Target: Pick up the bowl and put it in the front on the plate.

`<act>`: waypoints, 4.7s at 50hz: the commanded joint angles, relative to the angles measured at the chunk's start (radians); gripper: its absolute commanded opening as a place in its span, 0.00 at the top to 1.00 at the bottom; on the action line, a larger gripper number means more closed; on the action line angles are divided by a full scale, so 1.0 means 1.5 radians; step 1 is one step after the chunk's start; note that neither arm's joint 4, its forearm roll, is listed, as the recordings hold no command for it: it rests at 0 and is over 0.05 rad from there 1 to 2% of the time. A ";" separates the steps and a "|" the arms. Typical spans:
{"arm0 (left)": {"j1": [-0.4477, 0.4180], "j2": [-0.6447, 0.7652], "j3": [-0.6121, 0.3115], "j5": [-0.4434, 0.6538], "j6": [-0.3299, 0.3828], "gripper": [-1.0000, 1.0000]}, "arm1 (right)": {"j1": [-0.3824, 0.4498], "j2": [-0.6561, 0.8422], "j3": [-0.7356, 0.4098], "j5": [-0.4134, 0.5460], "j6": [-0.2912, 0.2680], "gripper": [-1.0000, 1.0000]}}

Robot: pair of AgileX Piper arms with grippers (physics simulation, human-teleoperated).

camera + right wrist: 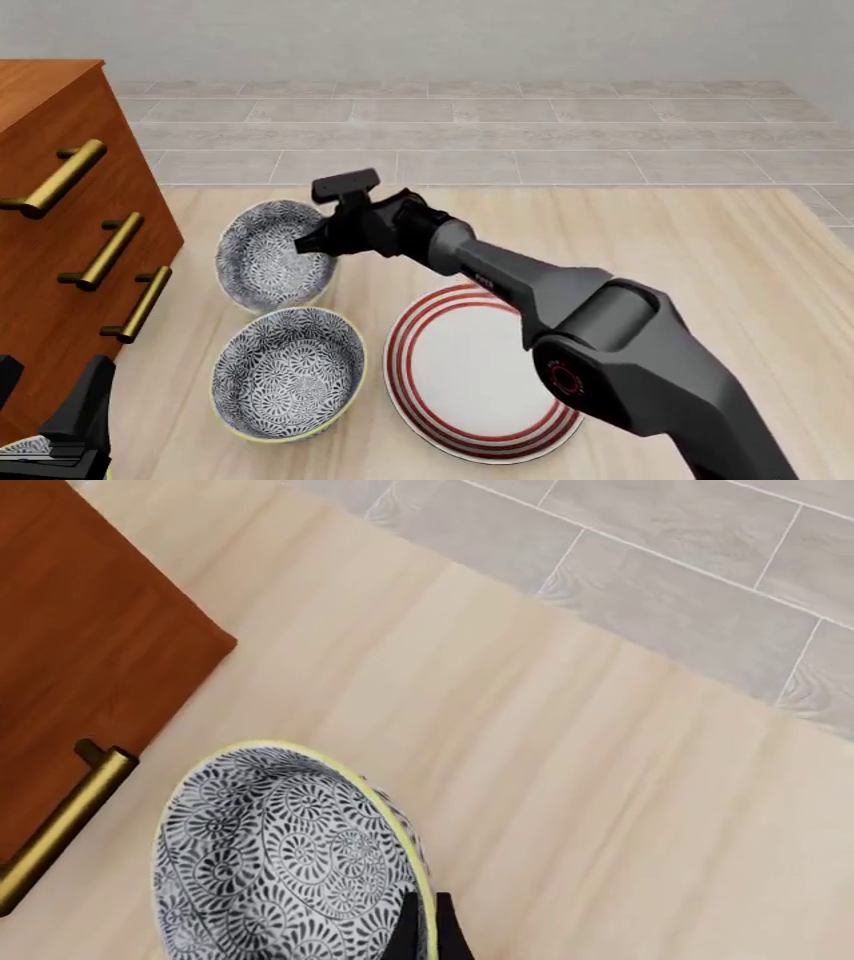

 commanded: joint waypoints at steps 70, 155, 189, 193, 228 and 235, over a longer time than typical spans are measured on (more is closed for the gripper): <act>0.000 0.000 0.000 0.000 0.000 0.00 | -0.066 -0.312 0.302 -0.048 0.045 1.00; 0.000 0.000 0.000 0.000 0.000 0.00 | -0.096 -0.623 0.690 -0.012 0.091 1.00; 0.000 0.000 0.000 0.000 0.000 0.00 | -0.064 -0.735 0.805 0.044 0.120 1.00; 0.000 0.000 0.000 0.000 0.000 0.00 | -0.068 -0.743 0.817 0.043 0.123 1.00; 0.000 0.000 0.000 0.000 0.000 0.00 | -0.118 -0.826 1.004 -0.059 0.152 1.00; 0.000 0.000 0.000 0.000 0.000 0.00 | -0.122 -0.828 1.048 -0.097 0.156 1.00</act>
